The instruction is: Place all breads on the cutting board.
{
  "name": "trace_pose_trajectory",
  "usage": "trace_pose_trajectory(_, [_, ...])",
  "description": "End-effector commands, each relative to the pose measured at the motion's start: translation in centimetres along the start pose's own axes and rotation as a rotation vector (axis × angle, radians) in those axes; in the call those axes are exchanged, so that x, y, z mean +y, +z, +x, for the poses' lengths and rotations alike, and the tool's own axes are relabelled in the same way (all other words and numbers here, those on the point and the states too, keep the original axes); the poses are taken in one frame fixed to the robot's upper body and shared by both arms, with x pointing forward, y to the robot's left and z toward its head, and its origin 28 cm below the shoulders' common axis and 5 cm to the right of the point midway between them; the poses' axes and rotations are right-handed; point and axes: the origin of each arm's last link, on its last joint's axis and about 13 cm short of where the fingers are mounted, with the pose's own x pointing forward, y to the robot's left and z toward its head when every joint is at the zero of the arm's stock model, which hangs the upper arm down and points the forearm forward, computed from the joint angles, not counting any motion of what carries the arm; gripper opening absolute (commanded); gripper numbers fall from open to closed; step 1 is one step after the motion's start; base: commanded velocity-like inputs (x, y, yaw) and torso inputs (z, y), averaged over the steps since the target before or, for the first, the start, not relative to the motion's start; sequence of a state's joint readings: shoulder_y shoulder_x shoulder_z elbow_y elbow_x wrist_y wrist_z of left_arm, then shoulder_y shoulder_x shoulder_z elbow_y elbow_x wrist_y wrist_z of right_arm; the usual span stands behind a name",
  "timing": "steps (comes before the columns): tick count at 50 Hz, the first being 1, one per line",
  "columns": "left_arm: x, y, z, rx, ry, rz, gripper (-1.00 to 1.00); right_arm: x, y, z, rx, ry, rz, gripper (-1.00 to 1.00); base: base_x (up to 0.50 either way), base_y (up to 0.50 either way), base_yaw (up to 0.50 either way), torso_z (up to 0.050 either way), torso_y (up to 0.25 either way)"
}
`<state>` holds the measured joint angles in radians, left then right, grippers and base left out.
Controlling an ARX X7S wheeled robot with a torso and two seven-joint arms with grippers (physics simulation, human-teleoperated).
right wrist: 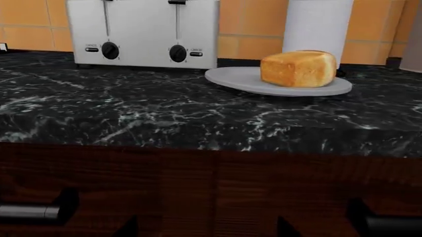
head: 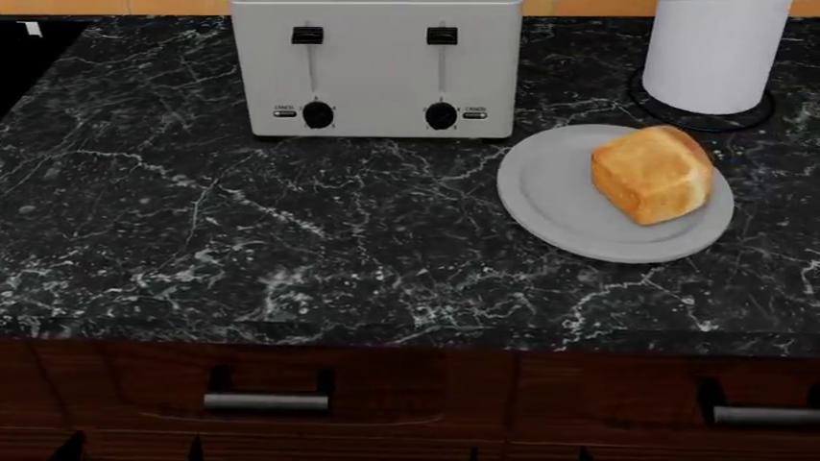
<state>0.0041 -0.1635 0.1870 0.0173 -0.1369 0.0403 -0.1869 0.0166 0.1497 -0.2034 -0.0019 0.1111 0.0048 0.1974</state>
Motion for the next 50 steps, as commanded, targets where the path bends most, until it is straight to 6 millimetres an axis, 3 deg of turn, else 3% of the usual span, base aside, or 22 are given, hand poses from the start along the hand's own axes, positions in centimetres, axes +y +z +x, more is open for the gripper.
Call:
trace_pose_trajectory(1, [0.08,-0.03,-0.03,0.002,-0.001,0.0,1.0,0.06,0.04,-0.08,-0.003,0.002,0.006,1.0,0.0,-0.27,0.0,0.0,0.0])
trace_pose_trajectory(50, [0.21,0.02,-0.19,-0.005,-0.006,0.001,1.0,0.14,0.13,-0.2,-0.014,-0.005,0.002,1.0,0.0,-0.27,0.0,0.0,0.0])
